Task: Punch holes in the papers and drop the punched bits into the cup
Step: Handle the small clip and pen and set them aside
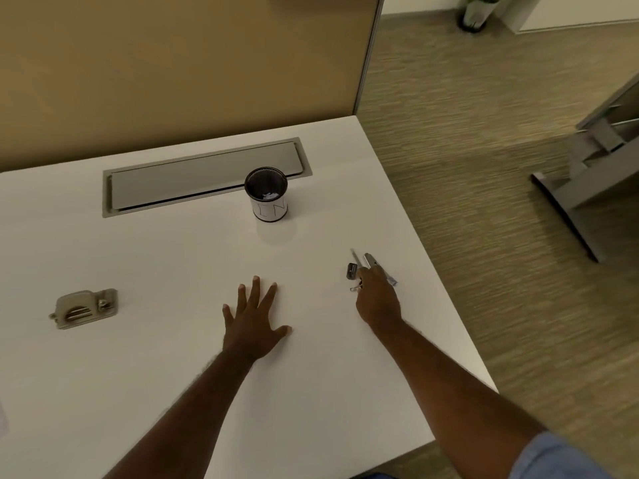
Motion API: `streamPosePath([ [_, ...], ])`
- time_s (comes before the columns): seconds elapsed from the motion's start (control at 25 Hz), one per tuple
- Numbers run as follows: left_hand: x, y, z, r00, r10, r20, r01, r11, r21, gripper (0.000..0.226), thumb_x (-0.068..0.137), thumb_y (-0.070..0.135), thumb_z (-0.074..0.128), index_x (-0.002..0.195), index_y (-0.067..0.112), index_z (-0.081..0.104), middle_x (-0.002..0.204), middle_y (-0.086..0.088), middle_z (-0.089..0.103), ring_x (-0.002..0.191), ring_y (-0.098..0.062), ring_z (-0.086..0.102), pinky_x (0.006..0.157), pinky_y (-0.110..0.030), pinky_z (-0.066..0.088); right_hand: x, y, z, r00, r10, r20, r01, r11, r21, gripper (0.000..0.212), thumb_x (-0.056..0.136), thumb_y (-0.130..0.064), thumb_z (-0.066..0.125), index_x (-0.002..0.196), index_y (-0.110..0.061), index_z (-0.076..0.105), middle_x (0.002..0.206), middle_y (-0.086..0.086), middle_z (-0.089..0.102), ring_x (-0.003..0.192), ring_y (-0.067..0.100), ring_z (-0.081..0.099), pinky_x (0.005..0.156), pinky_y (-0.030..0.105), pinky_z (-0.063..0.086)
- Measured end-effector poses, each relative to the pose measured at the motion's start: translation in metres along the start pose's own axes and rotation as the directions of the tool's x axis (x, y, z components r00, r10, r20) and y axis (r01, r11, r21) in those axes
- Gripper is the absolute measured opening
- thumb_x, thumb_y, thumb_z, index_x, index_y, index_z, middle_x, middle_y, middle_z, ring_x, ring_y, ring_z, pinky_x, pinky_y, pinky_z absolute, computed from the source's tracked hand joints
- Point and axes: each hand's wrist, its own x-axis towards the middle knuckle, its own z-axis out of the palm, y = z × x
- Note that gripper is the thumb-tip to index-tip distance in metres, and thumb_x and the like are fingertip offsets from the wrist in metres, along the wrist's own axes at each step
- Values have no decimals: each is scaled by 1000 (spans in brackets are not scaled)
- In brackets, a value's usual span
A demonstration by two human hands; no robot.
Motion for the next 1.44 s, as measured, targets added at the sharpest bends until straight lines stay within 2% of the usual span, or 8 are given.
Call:
streamPosePath([
  [0.16, 4, 3, 2, 997, -63, 53, 64, 998, -11, 96, 81, 64, 57, 149, 39, -7, 159, 4, -22, 146, -28, -20, 113, -63, 3, 4, 14, 0, 989, 2, -148, 21, 988, 152, 43, 81, 2, 57, 122, -10, 53, 131, 7, 48, 113, 25, 56, 88, 32, 48],
  [0.24, 4, 3, 3, 996, -73, 61, 74, 997, -25, 97, 81, 63, 57, 149, 40, -8, 159, 4, -23, 146, -28, -20, 113, -64, 4, 6, 16, -3, 983, -60, -171, 66, 997, 28, 46, 78, -7, 65, 122, -17, 53, 129, 5, 48, 111, 29, 55, 86, 38, 49],
  [0.36, 5, 4, 2, 995, -79, 62, 80, 997, -20, 97, 81, 63, 58, 148, 41, -8, 159, 4, -23, 146, -27, -19, 113, -65, 6, 15, 23, -5, 973, -226, -42, 211, 951, -224, 57, 77, -26, 68, 130, -32, 46, 148, 8, 34, 134, 36, 34, 100, 51, 37],
  [0.48, 6, 5, 1, 994, -82, 71, 84, 996, -14, 98, 80, 63, 58, 148, 41, -9, 159, 5, -23, 146, -27, -19, 113, -65, 7, 27, 33, -1, 936, -316, 153, 348, 896, -275, 55, 87, -35, 59, 136, -43, 37, 159, 4, 10, 145, 34, 9, 108, 60, 23],
  [0.64, 6, 6, 0, 992, -92, 81, 93, 996, -10, 98, 81, 62, 59, 148, 41, -9, 159, 5, -23, 146, -27, -19, 113, -65, 8, 35, 47, -4, 925, -338, 173, 373, 896, -243, 42, 96, -29, 46, 137, -36, 40, 160, 3, 7, 142, 35, 18, 108, 52, 34],
  [0.88, 5, 7, 0, 993, -93, 77, 94, 996, -3, 98, 81, 62, 59, 148, 41, -9, 159, 4, -22, 147, -27, -18, 113, -65, 9, 40, 59, -14, 949, -274, 158, 303, 929, -211, 43, 97, -25, 46, 140, -27, 39, 159, 7, 4, 142, 36, 18, 104, 50, 43],
  [1.28, 5, 5, 1, 994, -74, 81, 74, 997, 6, 98, 81, 62, 58, 149, 39, -9, 159, 3, -23, 146, -28, -18, 113, -65, 9, 37, 57, -15, 923, -330, 196, 368, 906, -208, 39, 99, -25, 40, 138, -25, 43, 160, 4, 6, 143, 32, 19, 108, 43, 38],
  [1.44, 2, 2, 1, 995, -56, 83, 54, 998, 17, 96, 82, 61, 57, 149, 39, -9, 159, 3, -23, 146, -28, -18, 113, -65, 8, 34, 53, -17, 931, -304, 201, 336, 930, -149, 42, 97, -26, 44, 139, -28, 41, 160, 2, 5, 144, 35, 14, 112, 48, 31],
])
